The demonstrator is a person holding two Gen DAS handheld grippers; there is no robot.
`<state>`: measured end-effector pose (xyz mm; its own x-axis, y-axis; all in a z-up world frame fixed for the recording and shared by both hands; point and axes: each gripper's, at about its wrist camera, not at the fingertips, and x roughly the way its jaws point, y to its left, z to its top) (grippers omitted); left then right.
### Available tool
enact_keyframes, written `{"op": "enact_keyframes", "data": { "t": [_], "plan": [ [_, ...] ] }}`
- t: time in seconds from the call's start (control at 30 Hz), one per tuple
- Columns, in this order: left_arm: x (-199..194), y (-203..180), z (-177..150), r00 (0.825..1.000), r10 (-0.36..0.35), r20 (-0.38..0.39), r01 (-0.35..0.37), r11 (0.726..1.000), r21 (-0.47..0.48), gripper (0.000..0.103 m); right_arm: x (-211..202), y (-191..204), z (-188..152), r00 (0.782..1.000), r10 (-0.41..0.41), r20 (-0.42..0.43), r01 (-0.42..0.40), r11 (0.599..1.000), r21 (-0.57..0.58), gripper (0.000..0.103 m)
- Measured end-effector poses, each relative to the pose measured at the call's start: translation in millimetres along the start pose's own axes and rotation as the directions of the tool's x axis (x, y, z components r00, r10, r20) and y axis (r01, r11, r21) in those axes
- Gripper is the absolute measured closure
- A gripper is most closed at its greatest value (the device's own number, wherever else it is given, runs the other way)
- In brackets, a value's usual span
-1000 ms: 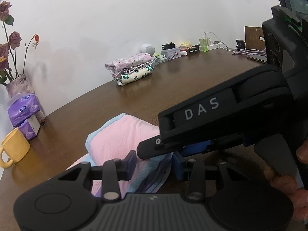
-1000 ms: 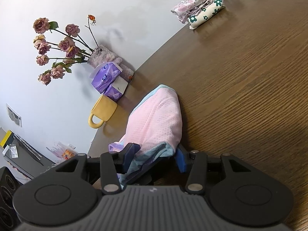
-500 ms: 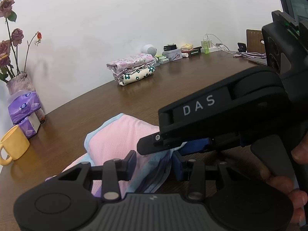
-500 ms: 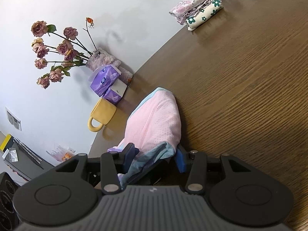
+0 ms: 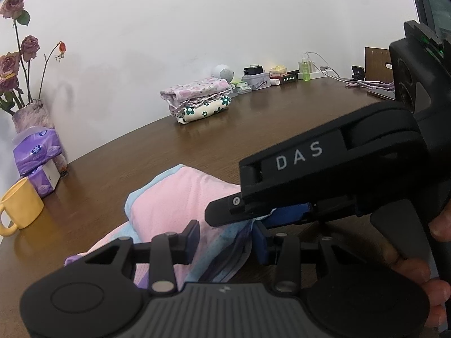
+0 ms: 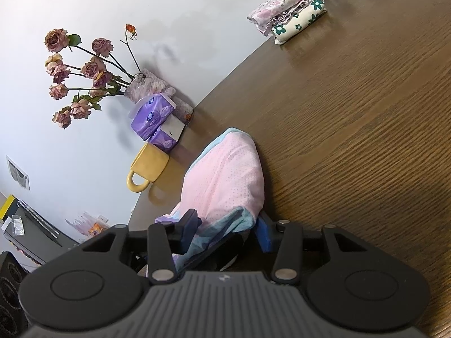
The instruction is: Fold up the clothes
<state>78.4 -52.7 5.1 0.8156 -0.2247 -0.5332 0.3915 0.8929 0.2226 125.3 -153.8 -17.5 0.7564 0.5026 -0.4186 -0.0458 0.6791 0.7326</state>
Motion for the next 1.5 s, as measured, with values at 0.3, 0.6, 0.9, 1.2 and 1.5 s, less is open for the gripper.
{"op": "enact_keyframes", "data": {
  "t": [0.3,0.6,0.9,1.2,1.5],
  "plan": [
    [-0.6,-1.1,-0.5,1.0,-0.002,-0.001,0.002,1.0,0.001,0.063,2.6,-1.2,0.9,1.0,-0.011,-0.005,0.011,1.0,0.01,0.069],
    [-17.7,7.1,-0.8,0.999,-0.029,0.016,0.029,0.999,-0.02,0.058,4.1,0.0,4.6,1.0,-0.03,-0.004,0.03,0.999,-0.034,0.089],
    [-40.6,68.1,-11.2,0.999,-0.036,-0.022,0.031,0.979,-0.202,0.056,-2.0,37.4,7.4,0.993,-0.115,0.041,0.121,0.917,-0.38,0.094],
    [-34.9,99.3,-33.7,0.99,-0.007,-0.144,-0.027,0.973,-0.23,0.067,0.1,104.7,-12.5,0.981,-0.157,0.111,0.183,0.584,-0.791,0.094],
    [-38.7,99.4,-46.7,0.99,0.004,-0.144,-0.04,0.966,-0.254,0.066,18.9,154.3,-81.7,0.993,-0.11,0.05,0.061,0.099,-0.993,0.094]
  ]
}}
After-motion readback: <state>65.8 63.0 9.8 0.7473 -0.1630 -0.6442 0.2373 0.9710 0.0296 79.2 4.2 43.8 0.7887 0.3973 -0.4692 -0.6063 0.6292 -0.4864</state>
